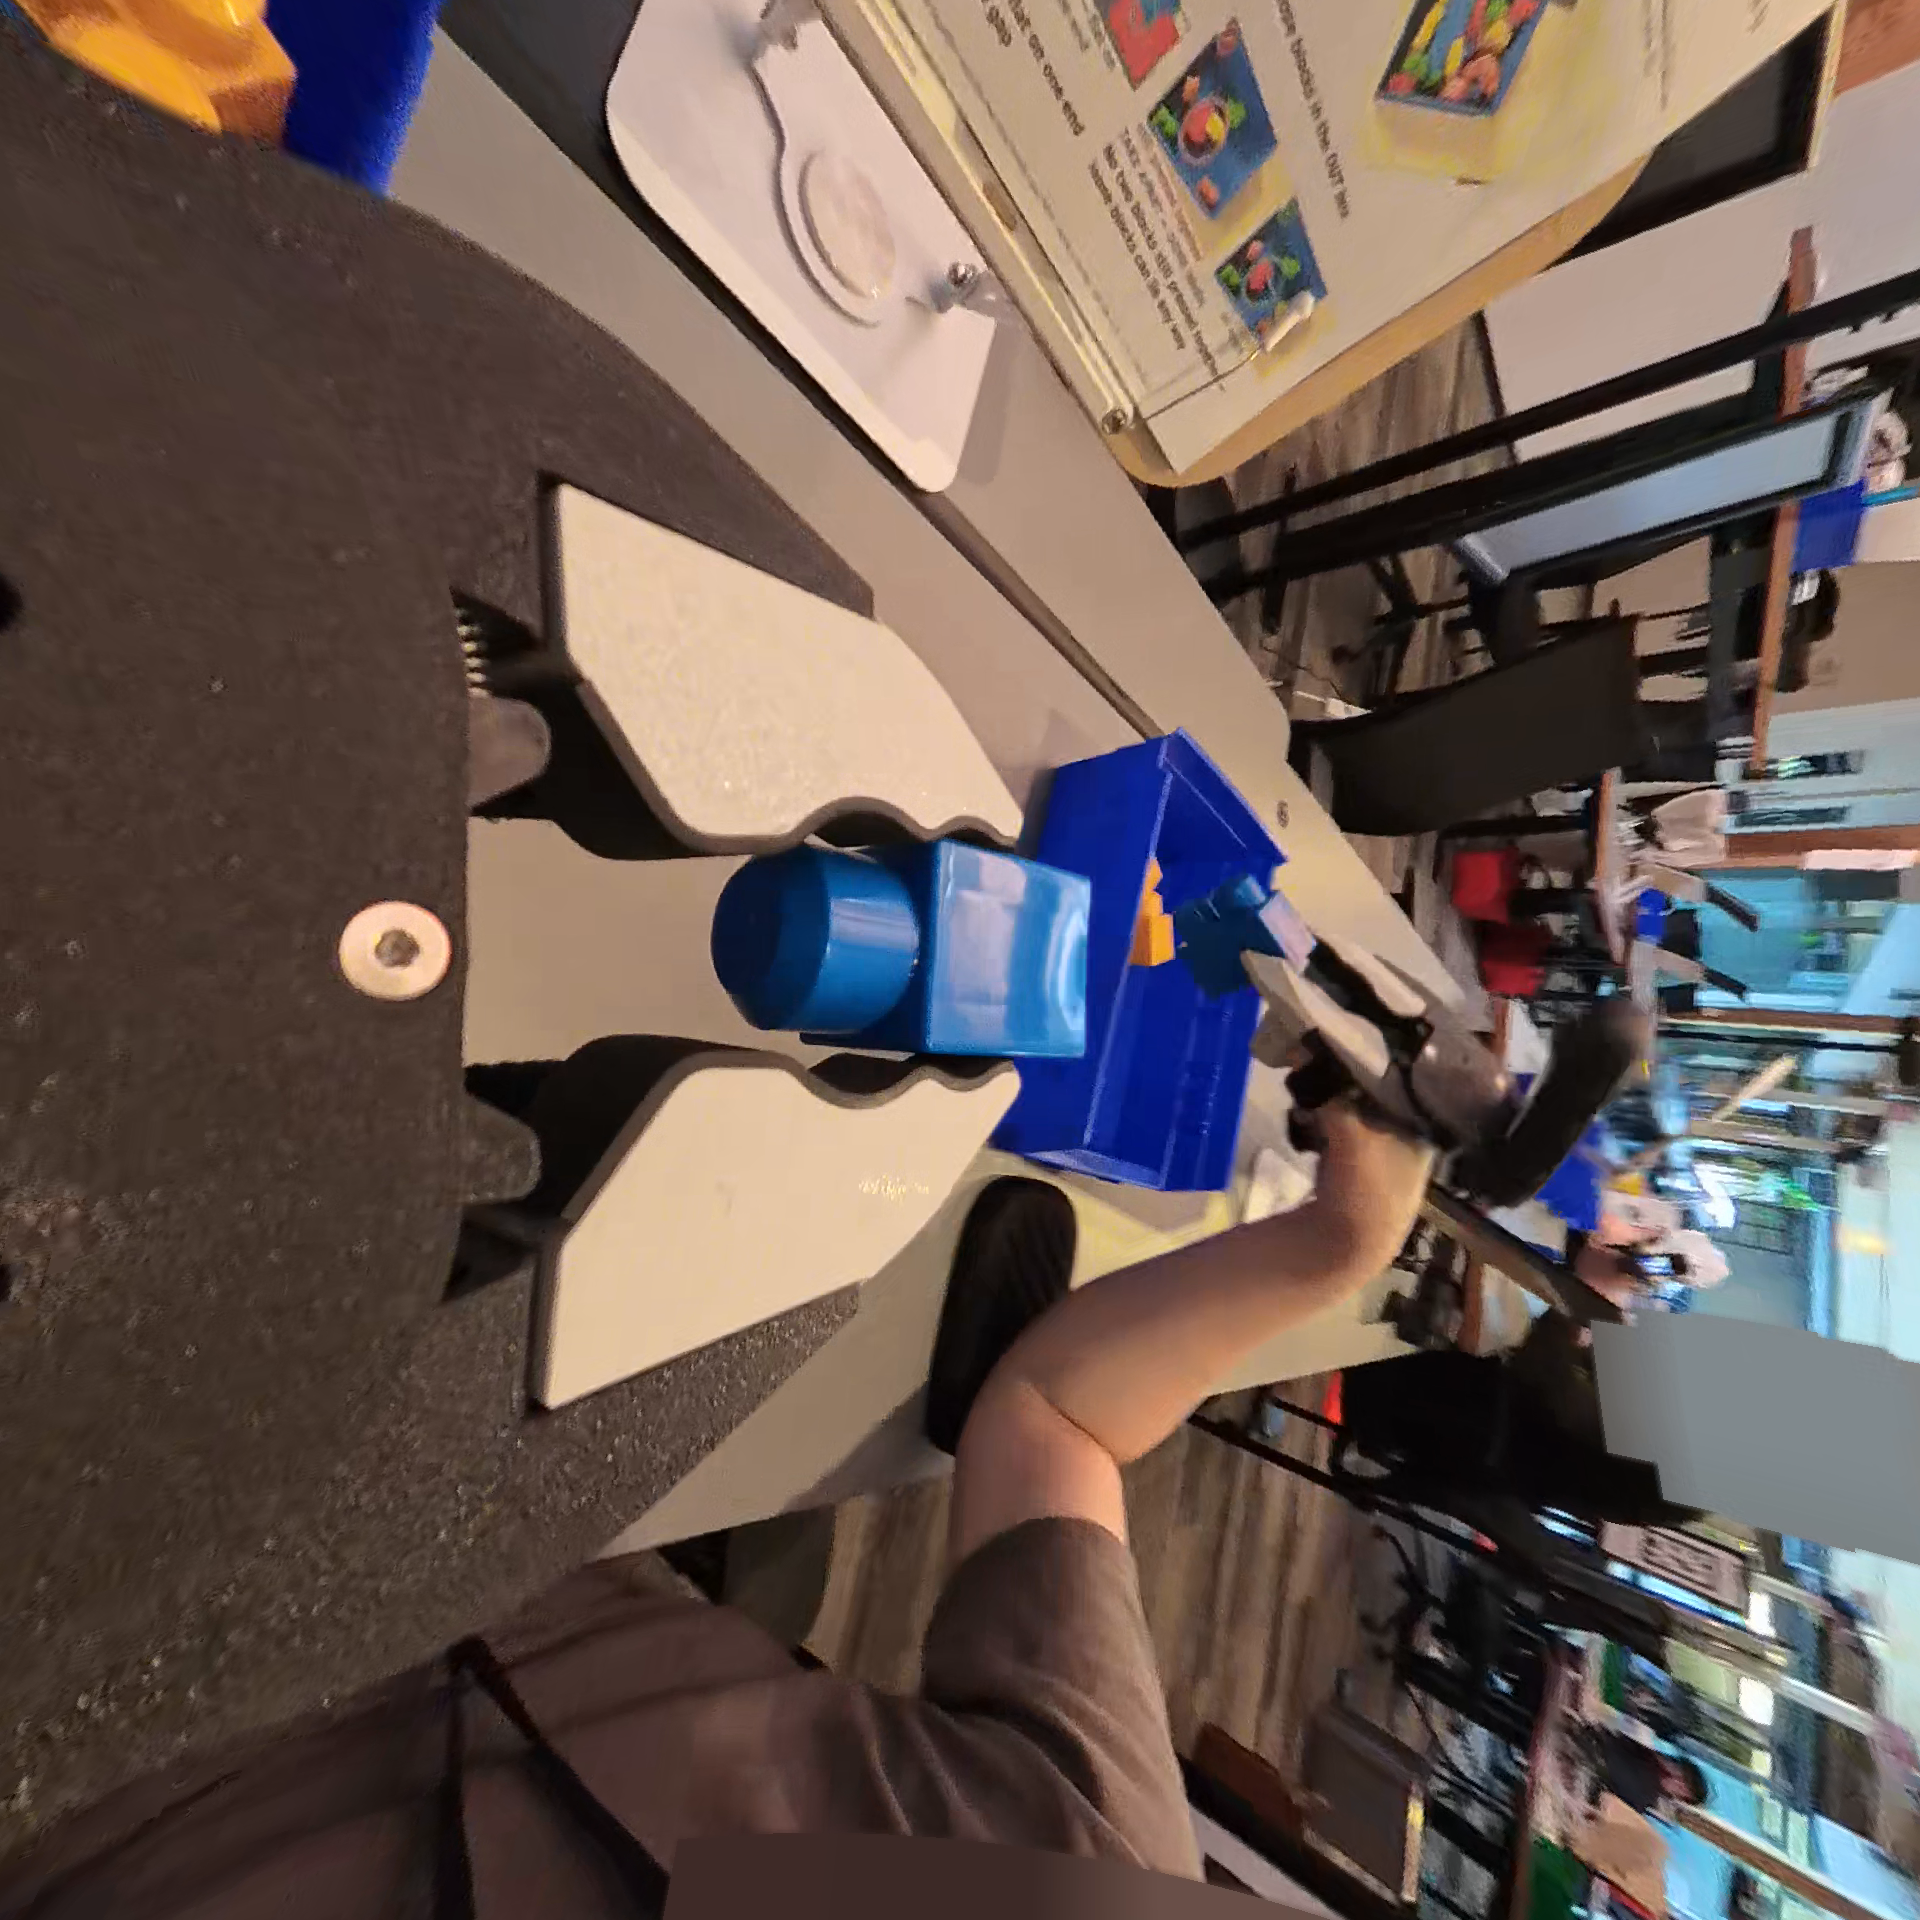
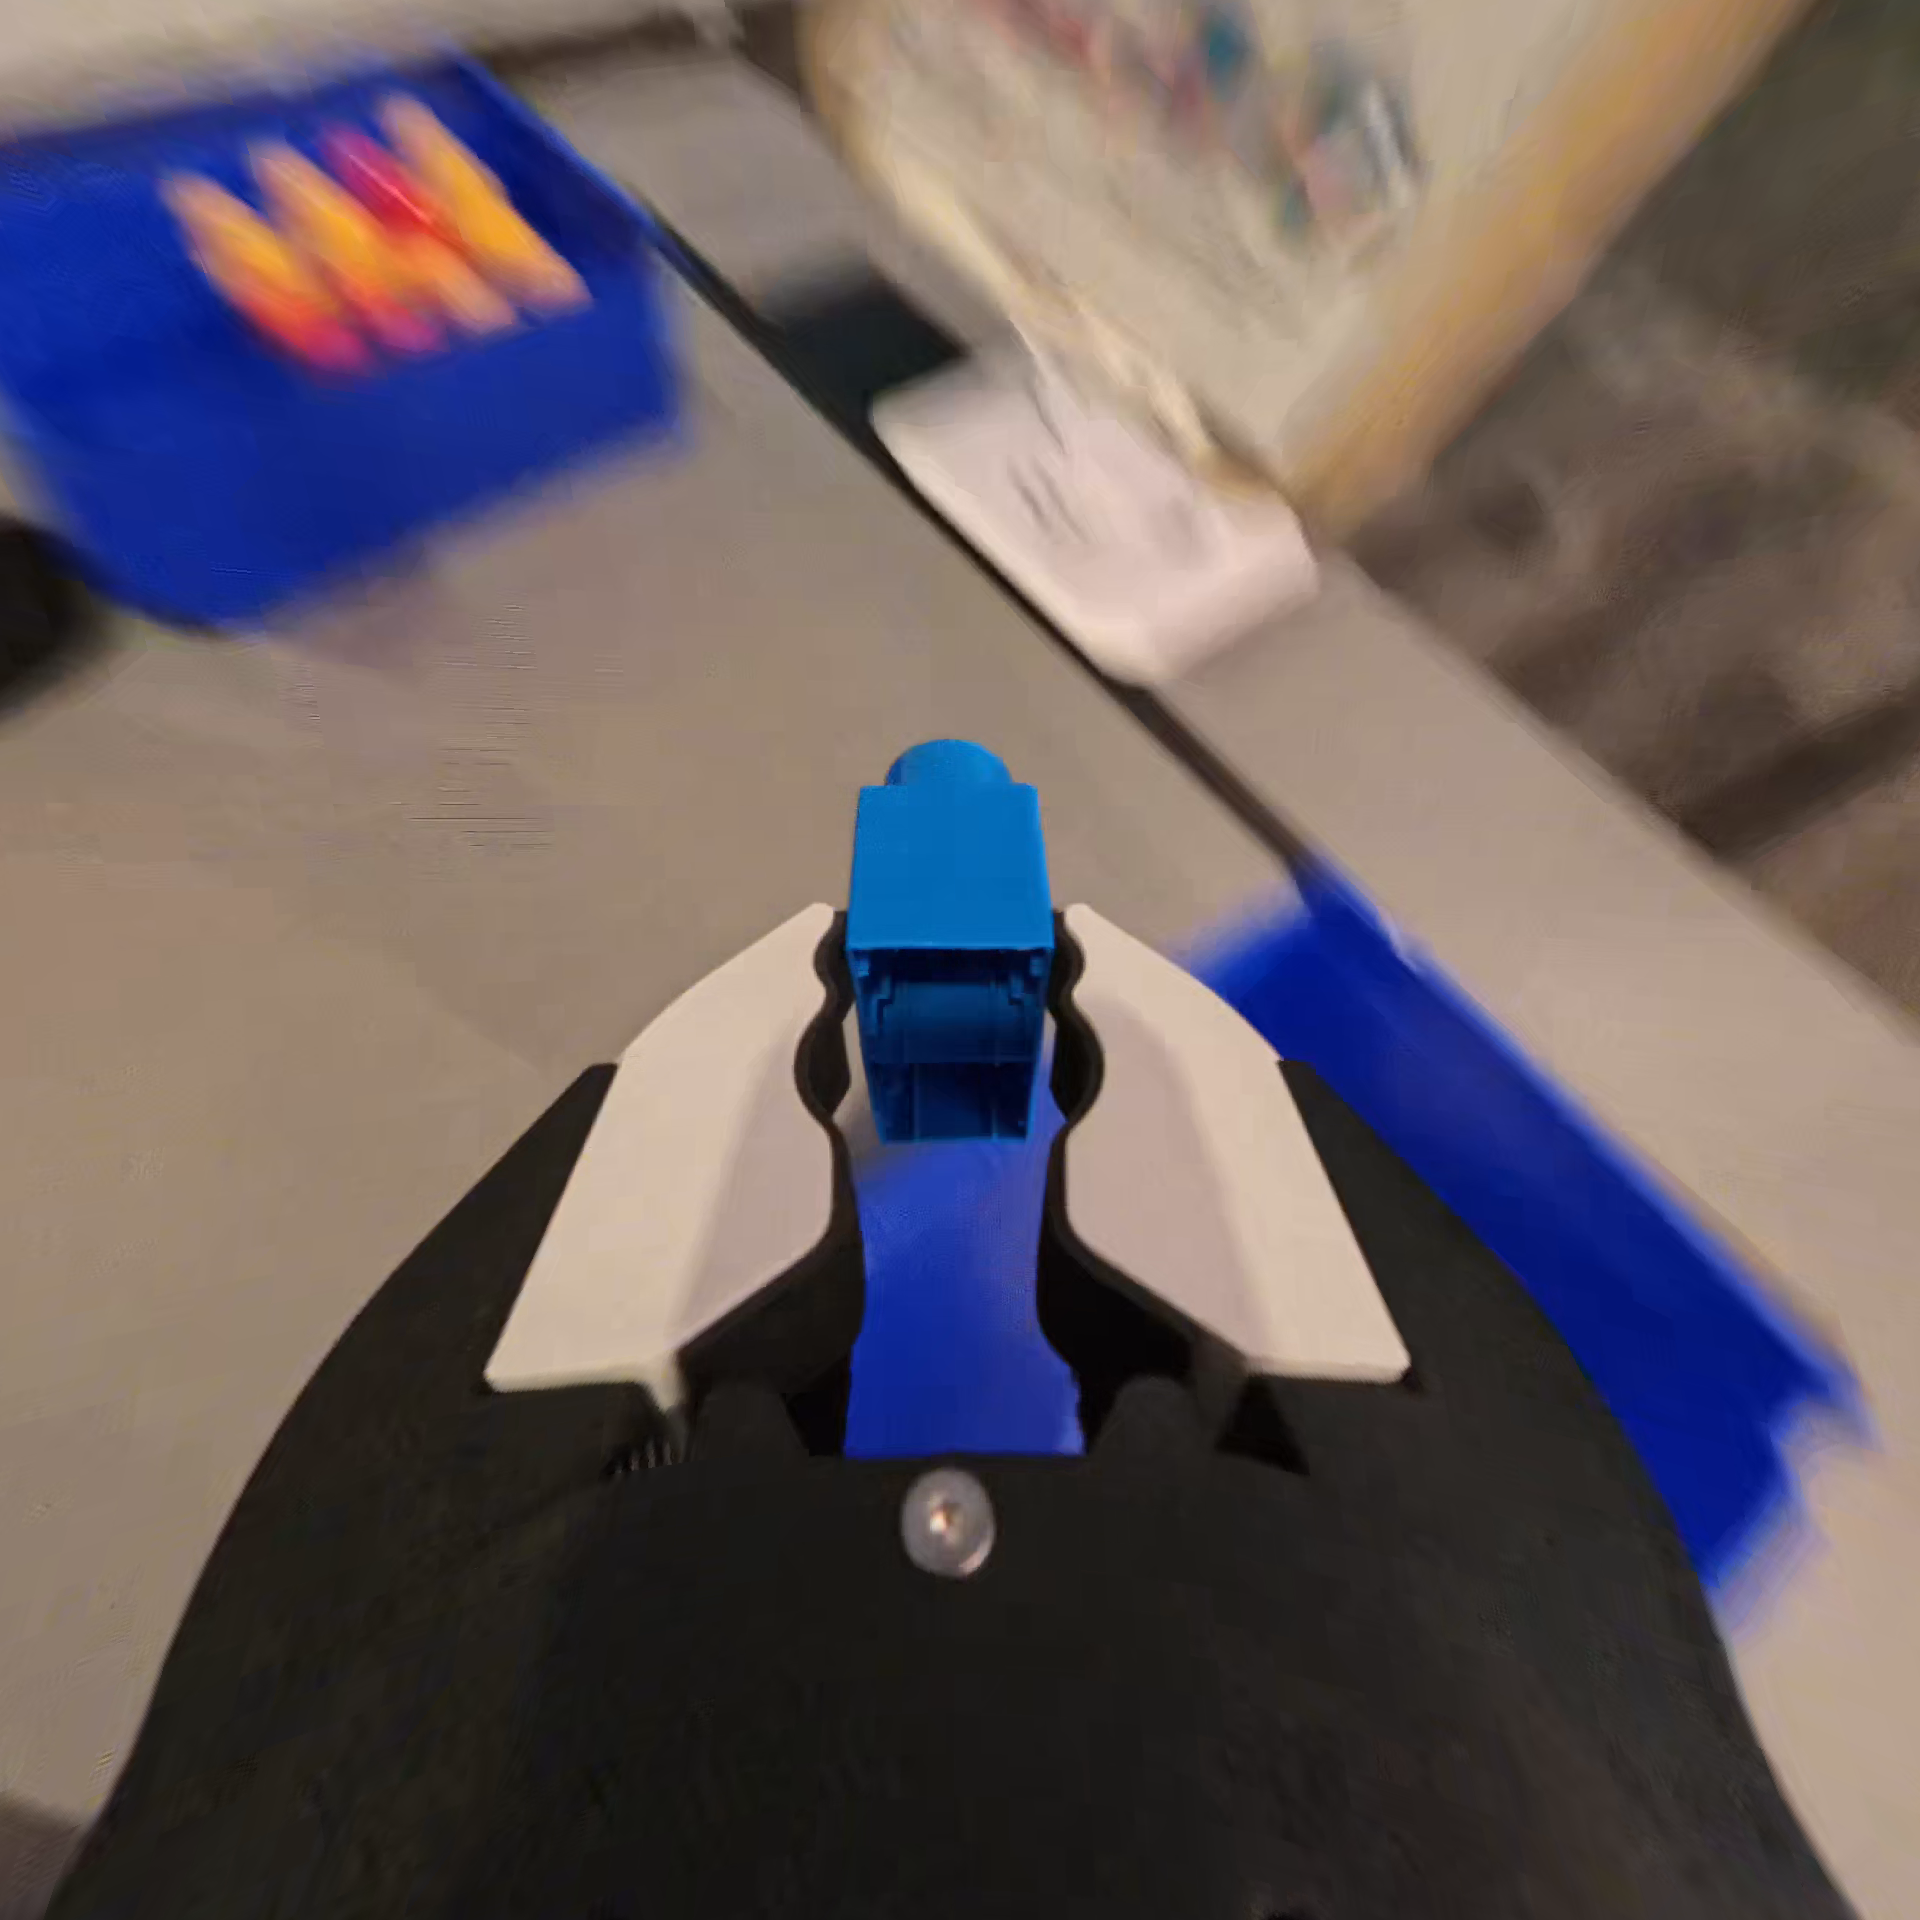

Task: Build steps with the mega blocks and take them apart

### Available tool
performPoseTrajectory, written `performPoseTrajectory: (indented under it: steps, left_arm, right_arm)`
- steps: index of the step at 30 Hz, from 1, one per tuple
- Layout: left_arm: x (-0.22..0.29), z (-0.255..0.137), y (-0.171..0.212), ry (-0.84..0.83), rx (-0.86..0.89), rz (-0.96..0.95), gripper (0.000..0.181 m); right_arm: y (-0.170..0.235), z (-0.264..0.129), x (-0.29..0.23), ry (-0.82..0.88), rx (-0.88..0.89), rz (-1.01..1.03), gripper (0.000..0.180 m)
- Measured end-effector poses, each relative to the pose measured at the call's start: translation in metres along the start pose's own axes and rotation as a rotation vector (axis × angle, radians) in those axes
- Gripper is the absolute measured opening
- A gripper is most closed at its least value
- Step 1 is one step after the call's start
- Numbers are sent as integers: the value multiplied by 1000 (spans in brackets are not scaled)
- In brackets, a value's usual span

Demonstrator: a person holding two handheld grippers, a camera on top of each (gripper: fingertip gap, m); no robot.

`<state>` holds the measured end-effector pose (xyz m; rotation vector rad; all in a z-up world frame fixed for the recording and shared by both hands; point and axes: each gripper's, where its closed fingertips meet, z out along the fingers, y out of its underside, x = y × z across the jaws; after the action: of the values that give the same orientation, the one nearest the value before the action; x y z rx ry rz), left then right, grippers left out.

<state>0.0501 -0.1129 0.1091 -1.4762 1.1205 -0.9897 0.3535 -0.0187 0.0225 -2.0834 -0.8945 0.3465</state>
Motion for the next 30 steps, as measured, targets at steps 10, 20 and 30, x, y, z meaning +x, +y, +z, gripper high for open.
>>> performPoseTrajectory:
  steps: [10, 20, 30]
  left_arm:
    - [18, 55, 37, 137, -130, -132, 37]
    - [17, 77, 49, 246, -91, -393, 37]
    - [43, 90, 52, 321, -128, -437, 38]
  right_arm:
    - [120, 28, 108, 170, -316, 461, 40]
    - [-96, 5, -180, -344, 637, -577, 62]
    - [-83, 46, -245, -161, 648, -908, 52]
